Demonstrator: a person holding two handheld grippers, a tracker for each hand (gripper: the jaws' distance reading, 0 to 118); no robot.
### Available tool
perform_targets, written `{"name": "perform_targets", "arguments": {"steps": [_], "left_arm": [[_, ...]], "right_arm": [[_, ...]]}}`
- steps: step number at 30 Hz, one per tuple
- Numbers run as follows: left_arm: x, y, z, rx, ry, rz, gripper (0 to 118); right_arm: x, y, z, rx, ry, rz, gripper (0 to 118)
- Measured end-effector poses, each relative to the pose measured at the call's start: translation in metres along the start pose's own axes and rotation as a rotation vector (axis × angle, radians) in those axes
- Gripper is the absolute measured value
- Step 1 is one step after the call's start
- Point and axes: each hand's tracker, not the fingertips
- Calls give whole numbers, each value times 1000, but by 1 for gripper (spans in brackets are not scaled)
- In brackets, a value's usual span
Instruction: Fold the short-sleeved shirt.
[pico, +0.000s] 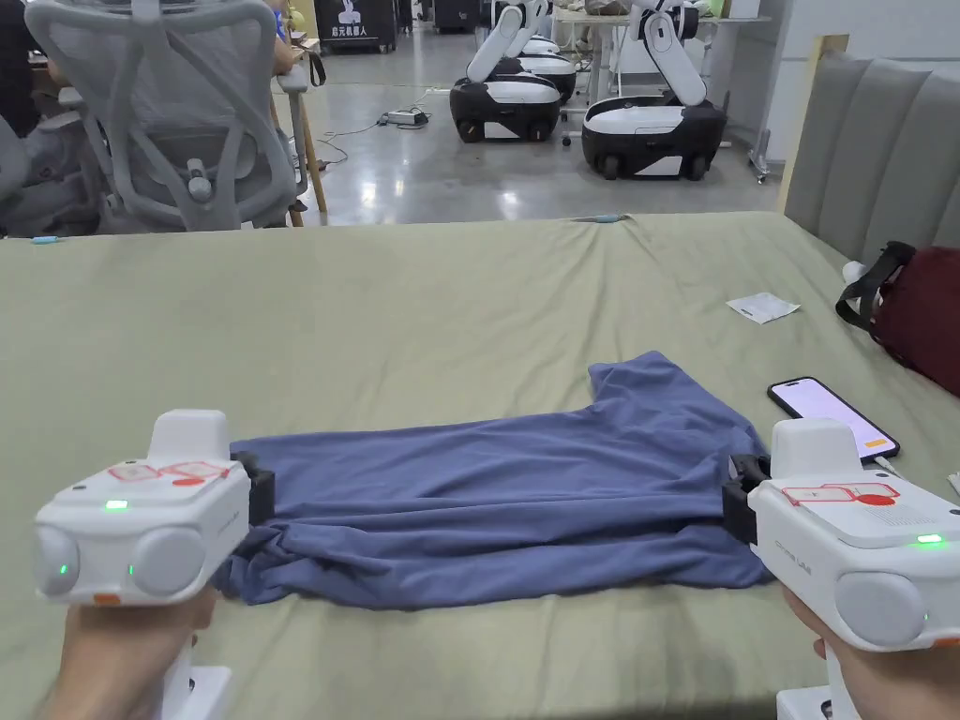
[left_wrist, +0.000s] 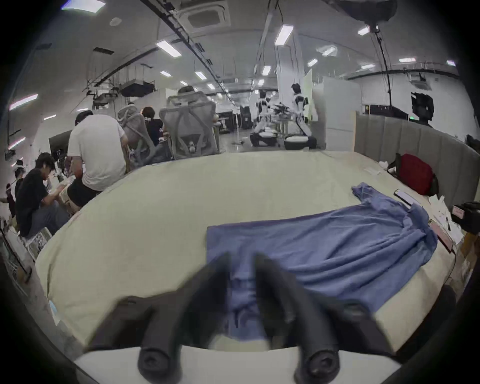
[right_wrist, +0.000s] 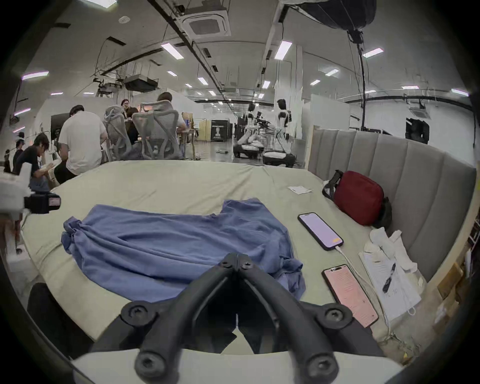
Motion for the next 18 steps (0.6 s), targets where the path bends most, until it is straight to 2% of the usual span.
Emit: {"name": "perform_targets", "arguments": {"steps": [1, 2, 3, 6, 13, 16, 18], "left_arm": [[-2, 7, -14, -23, -1, -1, 76], [-6, 16, -32, -62, -9, 0, 98], [-8, 24, -50, -79, 0, -1, 111], [-19, 43, -103, -88, -15, 7, 106], [-28, 37, -196, -292, 42, 7, 102], [-28, 28, -211, -379, 38, 77, 84], [-27, 26, -210, -363, 39, 81, 81]], "right_arm": [[0, 0, -2, -5, 2, 2, 0], [0, 1, -5, -15, 6, 2, 0], [1, 1, -9, -29, 18, -2, 0], [0, 1, -22, -42, 35, -5, 0], [5, -4, -47, -111, 45, -20, 0], [10, -4, -54, -131, 22, -6, 0], [13, -1, -59, -136, 15, -8, 0]]}}
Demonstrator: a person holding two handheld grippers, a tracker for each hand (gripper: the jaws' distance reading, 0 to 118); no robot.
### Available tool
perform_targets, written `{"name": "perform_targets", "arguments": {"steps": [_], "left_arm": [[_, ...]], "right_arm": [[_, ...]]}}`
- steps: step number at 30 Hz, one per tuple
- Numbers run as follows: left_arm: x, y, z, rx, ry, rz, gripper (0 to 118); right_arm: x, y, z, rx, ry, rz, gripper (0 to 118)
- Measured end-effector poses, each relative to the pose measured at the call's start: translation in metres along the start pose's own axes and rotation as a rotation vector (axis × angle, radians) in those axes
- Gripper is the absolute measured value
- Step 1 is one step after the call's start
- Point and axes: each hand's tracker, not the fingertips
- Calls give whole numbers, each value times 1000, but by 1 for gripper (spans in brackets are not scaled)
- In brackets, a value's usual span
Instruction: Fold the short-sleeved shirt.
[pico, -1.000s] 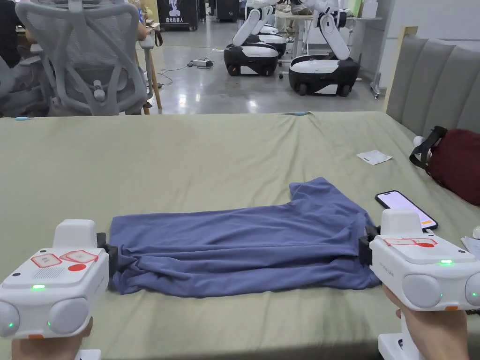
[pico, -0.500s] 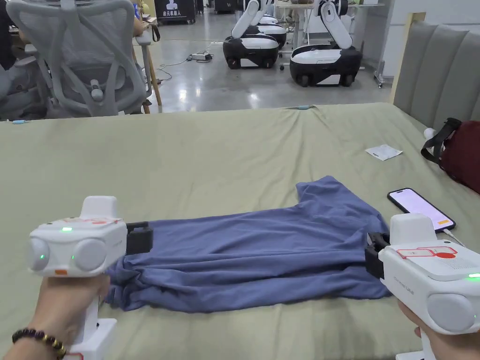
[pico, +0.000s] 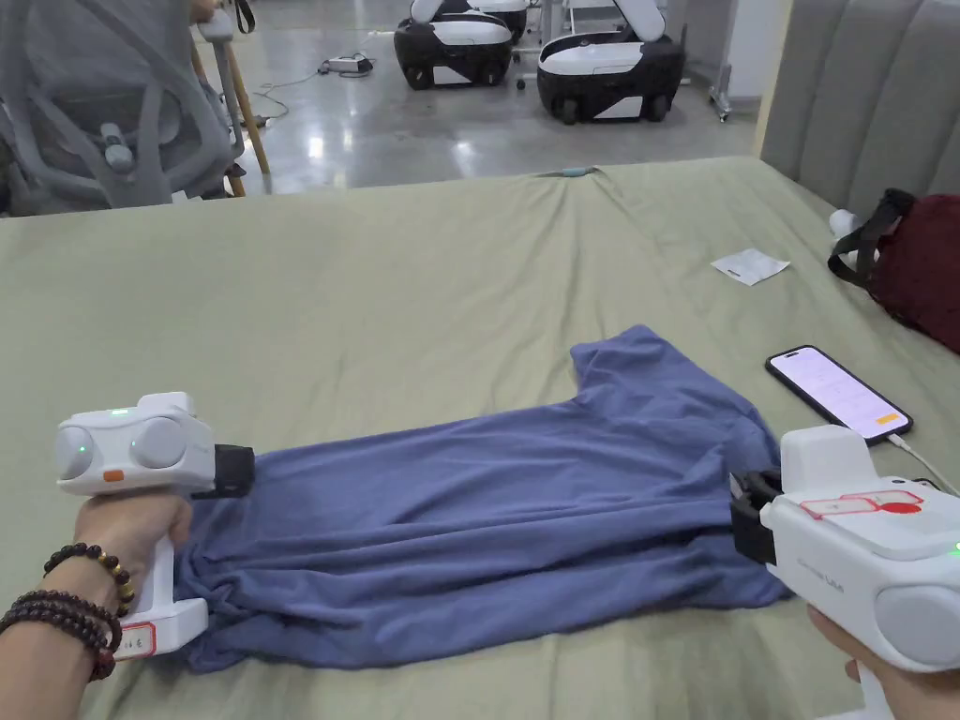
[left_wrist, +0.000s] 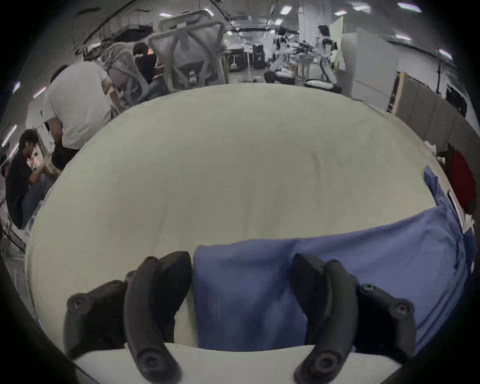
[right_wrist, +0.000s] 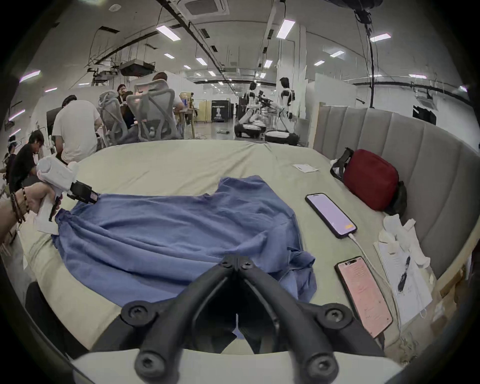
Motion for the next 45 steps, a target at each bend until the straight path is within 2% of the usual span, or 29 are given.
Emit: {"name": "perform_targets", "arguments": {"steps": [1, 2, 3, 4, 10, 11, 12, 13, 14, 15, 17, 19, 23, 24, 26, 28, 29, 30, 32, 33, 36, 39, 45], "left_arm": [[2, 0, 4, 19, -5, 9, 72], [3, 1, 6, 23, -28, 0, 56], [6, 1, 10, 28, -58, -24, 33], [9, 1, 13, 27, -64, -24, 1], [14, 6, 24, 31, -34, -22, 2], [14, 6, 27, 35, -37, -25, 2], [14, 6, 29, 39, -39, -29, 2], [12, 7, 29, 43, -47, -33, 2], [11, 6, 31, 48, -55, -35, 2], [12, 5, 33, 53, -54, -36, 2], [9, 5, 33, 65, -55, -30, 2], [8, 4, 34, 74, -66, -7, 2], [8, 4, 32, 75, -62, -15, 2], [8, 3, 32, 78, -63, -20, 2], [7, 3, 30, 84, -63, -24, 2], [7, 1, 28, 88, -61, -9, 2], [8, 1, 26, 88, -61, -5, 2], [10, 1, 24, 87, -60, -6, 2], [13, 2, 23, 84, -52, -22, 2], [14, 2, 23, 84, -52, -27, 2], [9, 5, 34, 111, -96, 19, 2], [1, 8, 62, 146, -100, 18, 2], [-19, -22, 151, 299, -150, -3, 2]], "right_arm": [[2, 3, -3, -4, -8, -1, 0], [3, 5, -5, -8, -11, -2, 0], [4, 8, -8, -8, -13, -4, 0], [5, 12, -11, -8, -12, -7, 0], [23, 58, -53, -21, -24, -21, 0], [27, 71, -65, -36, -27, -16, 7], [31, 82, -79, -45, -38, -8, 30], [36, 96, -96, -62, -48, 3, 81], [42, 106, -114, -88, -36, 7, 110], [45, 116, -129, -135, -21, 7, 118], [53, 131, -159, -192, 10, 15, 110], [61, 137, -195, -267, 24, 21, 107], [79, 120, -255, -488, -45, 21, 103], [81, 113, -262, -507, -51, 18, 102], [86, 101, -267, -488, -4, -59, 103], [82, 107, -256, -481, -27, -39, 102], [81, 110, -252, -481, -25, -26, 95], [80, 113, -246, -469, -19, -18, 83], [80, 117, -237, -440, -15, -17, 31], [80, 119, -235, -436, -3, -24, 1], [73, 122, -225, -419, 0, -16, 2], [67, 134, -193, -326, 20, 7, 2], [63, 133, -72, -121, 30, 17, 2]]}}
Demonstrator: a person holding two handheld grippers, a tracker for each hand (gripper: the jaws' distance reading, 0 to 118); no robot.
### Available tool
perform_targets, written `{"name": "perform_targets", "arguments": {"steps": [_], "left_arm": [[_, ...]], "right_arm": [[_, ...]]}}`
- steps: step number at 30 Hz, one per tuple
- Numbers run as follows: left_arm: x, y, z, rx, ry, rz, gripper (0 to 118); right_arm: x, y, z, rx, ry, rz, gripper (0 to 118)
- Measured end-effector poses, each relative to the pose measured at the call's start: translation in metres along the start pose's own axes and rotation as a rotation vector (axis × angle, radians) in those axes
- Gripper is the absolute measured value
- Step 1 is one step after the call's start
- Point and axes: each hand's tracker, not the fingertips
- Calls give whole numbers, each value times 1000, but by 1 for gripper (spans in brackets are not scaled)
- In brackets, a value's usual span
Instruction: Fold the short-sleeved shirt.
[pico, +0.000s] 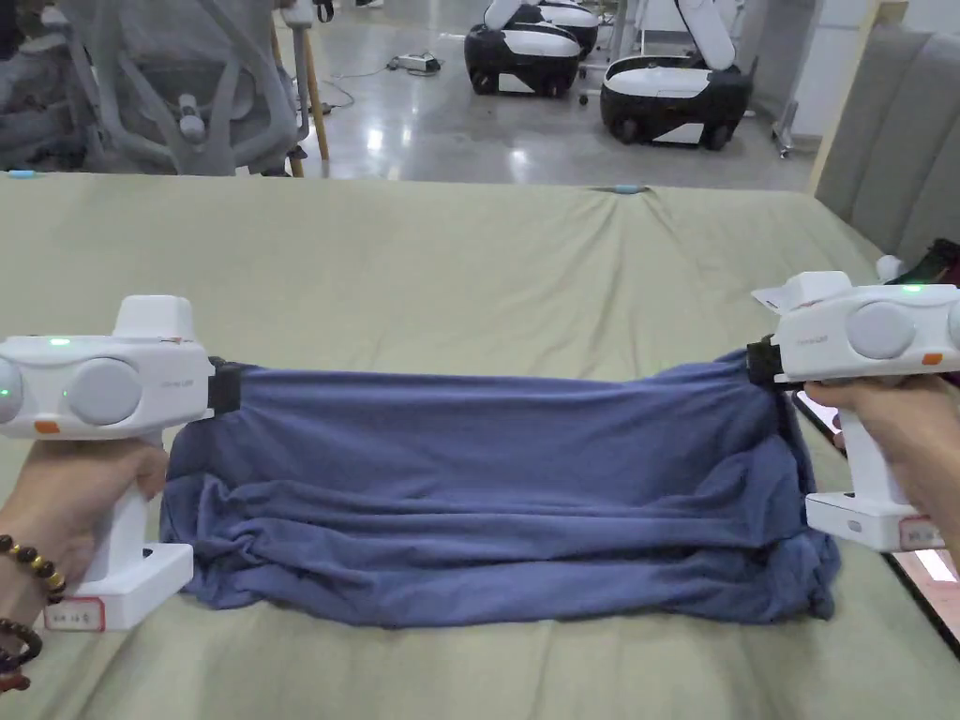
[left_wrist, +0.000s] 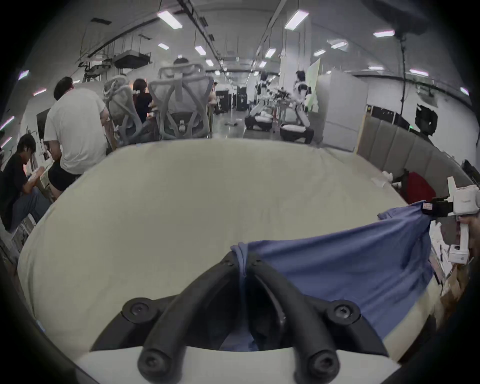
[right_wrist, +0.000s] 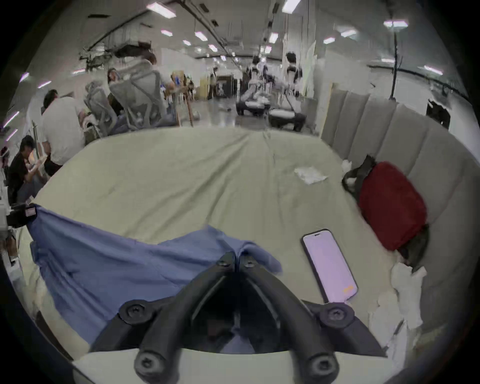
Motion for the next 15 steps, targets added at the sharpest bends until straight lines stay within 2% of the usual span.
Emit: {"name": "perform_targets", "arguments": {"steps": [4, 7, 12, 13, 15], "left_arm": [[-2, -43, 53, 16, -10, -13, 2], [0, -85, 67, -39, -15, -55, 2], [6, -129, 47, -178, -22, -87, 2], [7, -133, 41, -187, -18, -84, 2], [5, -137, 29, -199, -23, -77, 2]], "right_arm": [[-7, -55, 66, 50, 8, -9, 2], [-14, -102, 78, -9, 5, 38, 2], [-21, -156, 42, -232, -35, 122, 2], [-17, -162, 28, -271, -29, 119, 2], [-15, -170, 15, -246, -38, 118, 2]]}}
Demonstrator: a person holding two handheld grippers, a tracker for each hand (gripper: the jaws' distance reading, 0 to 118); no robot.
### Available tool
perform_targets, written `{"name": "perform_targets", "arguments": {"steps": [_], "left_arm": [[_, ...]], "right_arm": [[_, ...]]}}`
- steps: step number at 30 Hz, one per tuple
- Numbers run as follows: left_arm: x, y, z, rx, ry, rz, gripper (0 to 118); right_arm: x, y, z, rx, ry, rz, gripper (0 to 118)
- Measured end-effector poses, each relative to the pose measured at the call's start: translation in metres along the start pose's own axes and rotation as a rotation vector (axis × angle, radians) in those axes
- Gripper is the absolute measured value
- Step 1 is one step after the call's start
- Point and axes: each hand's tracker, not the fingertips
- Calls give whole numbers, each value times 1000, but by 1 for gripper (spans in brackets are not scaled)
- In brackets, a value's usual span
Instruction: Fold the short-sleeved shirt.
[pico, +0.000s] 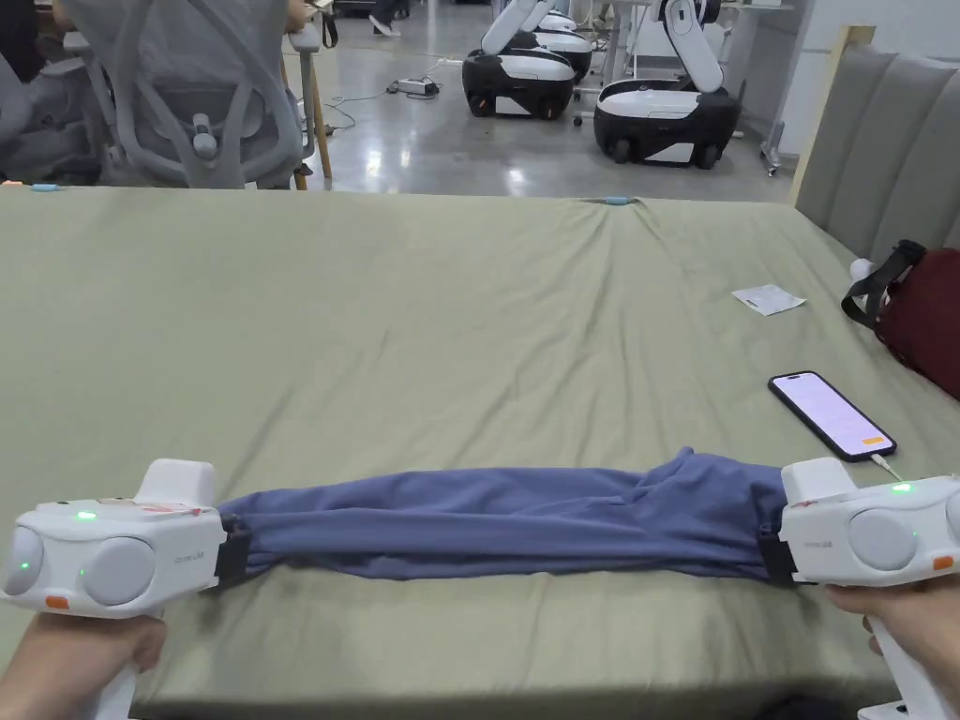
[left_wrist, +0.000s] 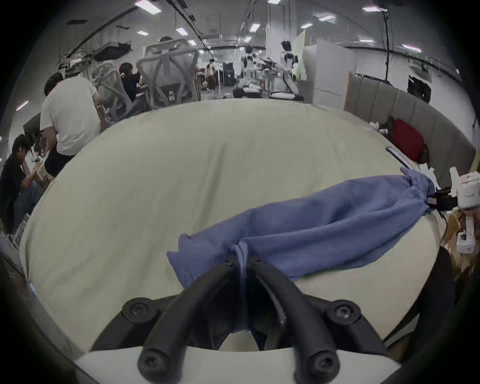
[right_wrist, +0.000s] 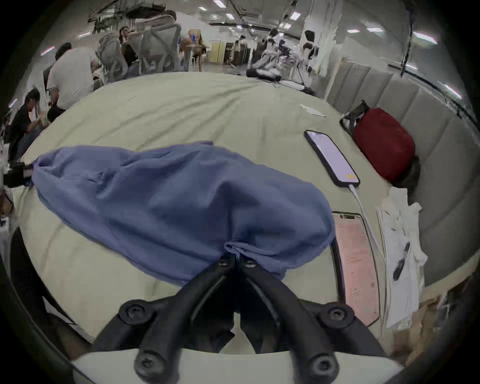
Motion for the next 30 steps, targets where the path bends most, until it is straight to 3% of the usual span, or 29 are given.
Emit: {"name": "perform_targets", "arguments": {"steps": [4, 7, 8, 9, 10, 11, 12, 13, 16, 17, 18, 19, 20, 21, 23, 25, 30], "left_arm": [[2, 4, -8, -12, -7, 22, 3], [8, 5, -5, -10, 7, 3, 8], [8, 5, -2, -6, 4, 3, 16], [11, 5, 6, 16, -6, 20, 30], [13, 5, 13, 58, -21, 52, 61], [14, 6, 19, 91, -45, 59, 89], [15, 6, 25, 127, -44, 57, 118], [17, 5, 37, 166, -35, 63, 111], [25, 10, 70, 257, 25, 72, 106], [27, 10, 79, 282, 31, 72, 94], [31, 8, 91, 339, 32, 79, 73], [35, 5, 102, 387, 36, 80, 26], [39, 4, 109, 411, 38, 77, 0], [36, 2, 109, 412, 41, 80, 0], [41, -1, 117, 399, 43, 100, 0], [36, -2, 114, 347, 12, 133, 0], [18, -2, 100, 329, 4, 141, 0]], "right_arm": [[6, 3, 2, 24, -4, -30, 3], [5, -1, 8, 49, 0, -16, 11], [4, -2, 12, 66, -2, -16, 22], [2, -3, 22, 88, -1, -21, 49], [-1, -2, 29, 100, 12, -35, 95], [-6, -5, 39, 110, 12, -44, 118], [-11, -6, 48, 157, 8, -66, 115], [-19, -3, 62, 239, 27, -77, 107], [-39, -6, 91, 323, 2, -121, 105], [-46, -8, 96, 364, -8, -129, 97], [-55, -10, 102, 412, -13, -136, 84], [-58, -16, 110, 440, -8, -132, 52], [-63, -18, 112, 454, -7, -134, 20], [-71, -19, 113, 461, -9, -138, 0], [-77, -22, 116, 465, -2, -150, 0], [-84, -21, 115, 448, 79, -166, 0], [-91, -20, 113, 436, 70, -152, 0]]}}
